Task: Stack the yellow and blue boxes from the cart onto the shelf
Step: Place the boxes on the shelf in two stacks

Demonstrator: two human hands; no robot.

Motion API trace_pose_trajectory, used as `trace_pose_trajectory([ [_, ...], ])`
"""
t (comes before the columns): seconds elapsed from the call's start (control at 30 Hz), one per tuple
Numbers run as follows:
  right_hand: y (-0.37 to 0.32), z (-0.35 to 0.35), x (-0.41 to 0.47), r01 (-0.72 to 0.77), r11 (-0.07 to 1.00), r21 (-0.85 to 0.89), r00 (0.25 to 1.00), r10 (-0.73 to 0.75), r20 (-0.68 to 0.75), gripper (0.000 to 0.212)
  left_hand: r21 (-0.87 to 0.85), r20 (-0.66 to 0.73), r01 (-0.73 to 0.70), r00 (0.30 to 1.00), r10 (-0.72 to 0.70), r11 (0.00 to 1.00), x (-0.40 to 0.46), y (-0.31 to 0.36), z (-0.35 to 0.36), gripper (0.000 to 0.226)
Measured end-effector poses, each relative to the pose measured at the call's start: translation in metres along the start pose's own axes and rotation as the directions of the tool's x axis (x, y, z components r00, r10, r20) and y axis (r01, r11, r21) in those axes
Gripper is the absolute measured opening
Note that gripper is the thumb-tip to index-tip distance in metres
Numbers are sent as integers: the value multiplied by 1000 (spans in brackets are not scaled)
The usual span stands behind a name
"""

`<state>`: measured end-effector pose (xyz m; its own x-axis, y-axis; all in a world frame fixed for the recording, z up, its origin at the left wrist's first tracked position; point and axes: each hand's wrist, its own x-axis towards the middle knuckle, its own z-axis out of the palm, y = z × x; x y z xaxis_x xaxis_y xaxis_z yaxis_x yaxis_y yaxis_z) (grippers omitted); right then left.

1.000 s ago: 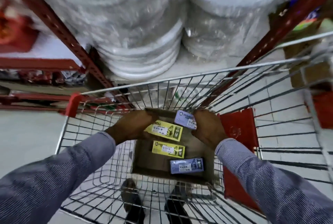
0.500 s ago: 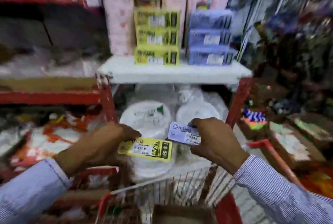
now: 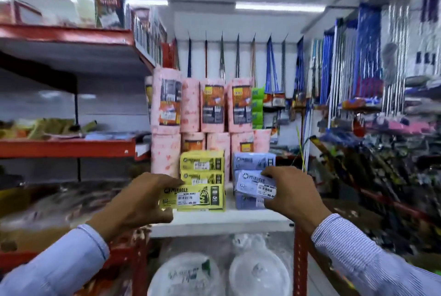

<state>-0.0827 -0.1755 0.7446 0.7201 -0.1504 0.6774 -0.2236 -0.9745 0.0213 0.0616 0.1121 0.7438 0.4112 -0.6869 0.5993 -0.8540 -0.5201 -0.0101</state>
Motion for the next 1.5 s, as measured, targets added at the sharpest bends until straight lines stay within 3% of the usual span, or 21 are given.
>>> trace_pose_trajectory([
  [0.37, 34, 66, 53, 38, 997, -62, 999, -37, 13, 39, 19, -7, 92, 996, -92, 996, 76, -15, 64, 61],
  [0.63, 42, 81, 61, 11, 1000, 23, 1000, -11, 29, 42, 19, 43, 147, 988, -147, 989, 81, -37, 81, 61],
  [0.8, 43, 82, 59, -5, 999, 53, 999, 3, 36, 44, 47, 59, 137, 988, -140, 989, 78, -34, 81, 50],
  [1.3, 32, 100, 43, -24, 995, 98, 999, 26, -19, 52, 21, -30, 212, 977, -212, 977, 76, -10, 88, 41],
  [1.4, 27, 104, 37, -8, 997, 78, 999, 12, -47, 56, 43, -51, 183, 982, -180, 982, 70, -12, 93, 46],
  [1.5, 20, 109, 24, 13, 1000, 14, 1000, -12, -26, 68, 145, -95, 120, 990, -107, 982, 55, -9, 108, 76],
])
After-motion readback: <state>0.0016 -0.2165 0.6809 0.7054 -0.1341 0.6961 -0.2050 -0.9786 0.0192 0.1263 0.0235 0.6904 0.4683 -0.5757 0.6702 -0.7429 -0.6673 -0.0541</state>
